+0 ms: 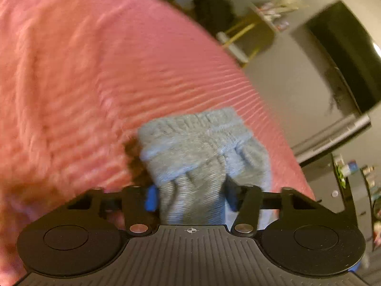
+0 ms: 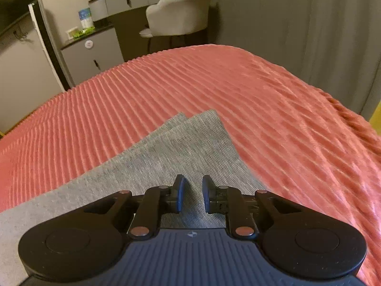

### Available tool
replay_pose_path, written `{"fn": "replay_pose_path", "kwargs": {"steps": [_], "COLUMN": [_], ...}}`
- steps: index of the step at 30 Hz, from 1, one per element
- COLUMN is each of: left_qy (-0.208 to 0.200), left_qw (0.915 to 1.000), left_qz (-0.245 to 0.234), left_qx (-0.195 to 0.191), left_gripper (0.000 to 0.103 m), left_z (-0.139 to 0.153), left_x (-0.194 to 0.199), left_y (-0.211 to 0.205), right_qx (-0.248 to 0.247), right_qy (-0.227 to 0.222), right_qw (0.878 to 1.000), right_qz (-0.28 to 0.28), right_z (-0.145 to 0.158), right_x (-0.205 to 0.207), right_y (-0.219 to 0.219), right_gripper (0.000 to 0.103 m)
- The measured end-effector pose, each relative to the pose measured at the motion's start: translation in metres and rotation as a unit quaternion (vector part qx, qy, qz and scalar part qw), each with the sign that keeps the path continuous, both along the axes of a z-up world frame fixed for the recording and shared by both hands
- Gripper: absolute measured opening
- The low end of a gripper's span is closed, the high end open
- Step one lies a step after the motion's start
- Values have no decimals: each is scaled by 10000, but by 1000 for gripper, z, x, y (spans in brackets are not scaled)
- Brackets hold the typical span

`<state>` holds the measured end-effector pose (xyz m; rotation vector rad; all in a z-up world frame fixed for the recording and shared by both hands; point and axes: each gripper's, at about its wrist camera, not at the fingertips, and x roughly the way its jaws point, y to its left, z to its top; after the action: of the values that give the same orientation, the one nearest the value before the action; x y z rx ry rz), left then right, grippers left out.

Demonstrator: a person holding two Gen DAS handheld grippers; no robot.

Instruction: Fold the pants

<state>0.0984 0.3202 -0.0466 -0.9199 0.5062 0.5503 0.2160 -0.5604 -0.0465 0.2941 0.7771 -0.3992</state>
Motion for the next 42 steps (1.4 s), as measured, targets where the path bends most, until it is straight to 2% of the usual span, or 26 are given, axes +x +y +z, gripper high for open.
{"fn": "replay_pose_path", "kwargs": {"steps": [2,5,7,9,11,12,14,15,17,20,24,27,30,31,33,35,36,37,38,39,41,42], "left_qy": [-245,-287,69,808,936,937,928,883,558,163,59,247,318,389,427,465,454,470,509,524,556,553], "left_qw": [9971,9908,9894,9858,9816,9778,9679,9621,9608,9702,9802,9796,9764,9736,9624,9479,9436,9426,9433,9443,9452,9443], "left_qz": [-212,-273,-214,-103,17,209,645,855,796,254,-763,-1502,-1965,-2059,-2280,-2590,-2683,-2704,-2699,-2694,-2643,-2647], "left_qx": [683,1297,1432,1472,1665,1865,2246,2434,2595,2403,1825,1309,835,902,1411,1795,1884,1902,1862,1816,1836,1875], "left_gripper": [40,38,40,42,57,61,80,82,86,92,92,91,89,88,88,89,89,89,90,90,91,91], "left_z": [22,38,29,12,14,22,37,47,64,80,66,40,17,13,15,14,14,14,10,8,6,7], "left_x": [-10,-25,-22,-10,-9,-10,-15,-21,-28,-40,-47,-39,-33,-31,-35,-32,-32,-31,-32,-31,-29,-28], "left_y": [-15,-25,-23,-21,-27,-35,-52,-63,-82,-115,-173,-223,-261,-269,-293,-302,-302,-304,-303,-302,-303,-307], "right_qx": [-40,-36,-42,-23,82,155,323,396,662,1263,2011,2488,3036,3122,3182,3102,2998,2890,2837,2862,3091,3268], "right_qy": [23,-73,-134,-147,-147,-170,-287,-369,-593,-878,-985,-970,-1114,-1215,-1275,-1456,-1626,-1765,-1776,-1716,-1507,-1446], "right_qw": [10000,10000,9999,9998,9997,9995,9985,9977,9938,9826,9660,9563,9375,9334,9313,9340,9362,9384,9399,9400,9348,9290], "right_qz": [-28,-46,-37,-95,-175,-217,-332,-404,-668,-1042,-1292,-1194,-1282,-1283,-1230,-1016,-846,-692,-676,-704,-883,-955], "right_z": [3,7,10,11,12,13,18,21,25,22,-3,-25,-45,-48,-49,-40,-34,-31,-31,-34,-47,-56], "right_x": [-1,-5,-9,-13,-20,-25,-43,-54,-86,-138,-188,-194,-188,-185,-178,-174,-175,-175,-174,-171,-165,-163], "right_y": [3,5,4,1,-4,-7,-16,-21,-34,-54,-68,-72,-81,-83,-86,-85,-82,-80,-81,-83,-90,-94], "right_gripper": [16,17,18,23,32,35,42,47,61,61,61,55,53,50,10,10,11,11,17,30,44,43]}}
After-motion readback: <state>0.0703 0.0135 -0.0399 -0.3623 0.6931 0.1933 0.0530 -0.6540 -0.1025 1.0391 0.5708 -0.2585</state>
